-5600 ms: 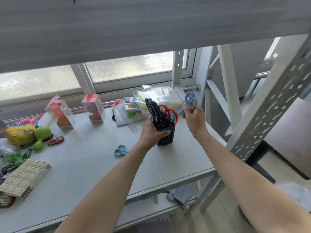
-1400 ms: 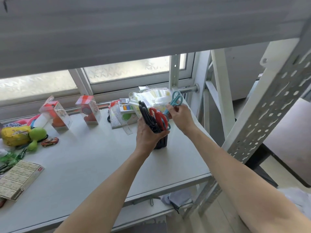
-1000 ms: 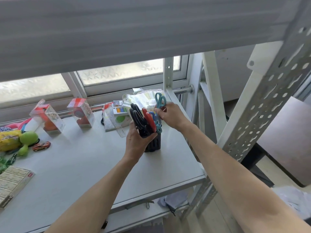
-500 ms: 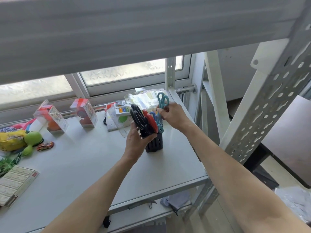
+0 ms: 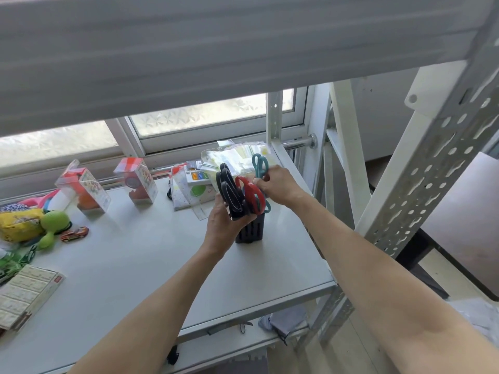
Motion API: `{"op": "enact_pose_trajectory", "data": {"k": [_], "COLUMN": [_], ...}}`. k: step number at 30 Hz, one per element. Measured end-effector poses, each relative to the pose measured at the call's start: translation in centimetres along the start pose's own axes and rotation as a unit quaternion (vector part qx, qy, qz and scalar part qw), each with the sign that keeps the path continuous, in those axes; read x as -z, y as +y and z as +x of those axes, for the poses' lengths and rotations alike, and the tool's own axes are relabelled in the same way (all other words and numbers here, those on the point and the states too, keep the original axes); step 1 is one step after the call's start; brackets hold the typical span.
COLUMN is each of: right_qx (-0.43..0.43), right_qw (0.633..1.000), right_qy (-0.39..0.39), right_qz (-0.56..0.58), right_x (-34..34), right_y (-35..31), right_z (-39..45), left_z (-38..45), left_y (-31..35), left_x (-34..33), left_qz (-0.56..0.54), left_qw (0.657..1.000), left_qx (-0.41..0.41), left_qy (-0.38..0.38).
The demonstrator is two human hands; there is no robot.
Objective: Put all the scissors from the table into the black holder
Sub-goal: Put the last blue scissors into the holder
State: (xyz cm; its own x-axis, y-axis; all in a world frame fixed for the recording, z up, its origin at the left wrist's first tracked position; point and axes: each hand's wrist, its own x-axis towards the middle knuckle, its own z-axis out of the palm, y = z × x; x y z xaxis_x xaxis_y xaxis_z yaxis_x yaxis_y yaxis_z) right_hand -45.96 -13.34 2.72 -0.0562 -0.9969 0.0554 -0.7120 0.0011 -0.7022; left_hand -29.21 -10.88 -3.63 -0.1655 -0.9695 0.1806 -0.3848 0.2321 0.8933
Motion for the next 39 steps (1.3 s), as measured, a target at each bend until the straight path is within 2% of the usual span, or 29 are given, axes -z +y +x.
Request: {"op": "enact_pose_trajectory", "data": {"k": [9, 16, 20, 25, 31, 33, 37, 39], "right_qx": [-0.049, -0.027, 0.004, 0.011, 0.076, 0.094, 0.133, 0.136], "right_qw": [0.977, 0.974, 0.984, 0.98, 0.966, 0.973, 0.986, 0.985], "right_qy": [-0.089, -0.051, -0.038, -0.035, 0.028, 0.037, 0.083, 0.095], "right_qz": [0.187, 0.219, 0.173, 0.195, 0.246, 0.209, 0.05, 0.041], "right_x": [0.2, -0.7, -1.7, -1.1, 0.0, 0.0, -0.3, -0.4], "right_y": [-0.6, -1.3, -0.2, 0.3, -0.6, -0.8, -1.4, -1.8], "right_z": [-1.2, -1.3, -1.3, -2.0, -4.6, -5.4, -6.0, -6.0], "left_z": [0.5, 0.3, 0.6, 0.6, 0.8, 0.9, 1.2, 1.5], "left_y": [-0.9, -0.2, -0.4, -0.2, -0.1, 0.3, 0.4, 0.6], "left_x": [0.6, 0.2, 0.1, 0.6, 0.9, 0.9, 1.2, 1.6], "left_qz": [-0.01, -0.036, -0.016, -0.009, -0.008, -0.003, -0.006, -0.008], "left_qw": [1.0, 0.998, 0.999, 1.0, 1.0, 1.0, 0.999, 0.998], "left_qx": [0.005, 0.011, 0.007, -0.01, -0.013, -0.017, -0.023, -0.017], "left_qy": [-0.024, -0.056, -0.04, -0.028, -0.002, -0.003, -0.024, -0.054]}}
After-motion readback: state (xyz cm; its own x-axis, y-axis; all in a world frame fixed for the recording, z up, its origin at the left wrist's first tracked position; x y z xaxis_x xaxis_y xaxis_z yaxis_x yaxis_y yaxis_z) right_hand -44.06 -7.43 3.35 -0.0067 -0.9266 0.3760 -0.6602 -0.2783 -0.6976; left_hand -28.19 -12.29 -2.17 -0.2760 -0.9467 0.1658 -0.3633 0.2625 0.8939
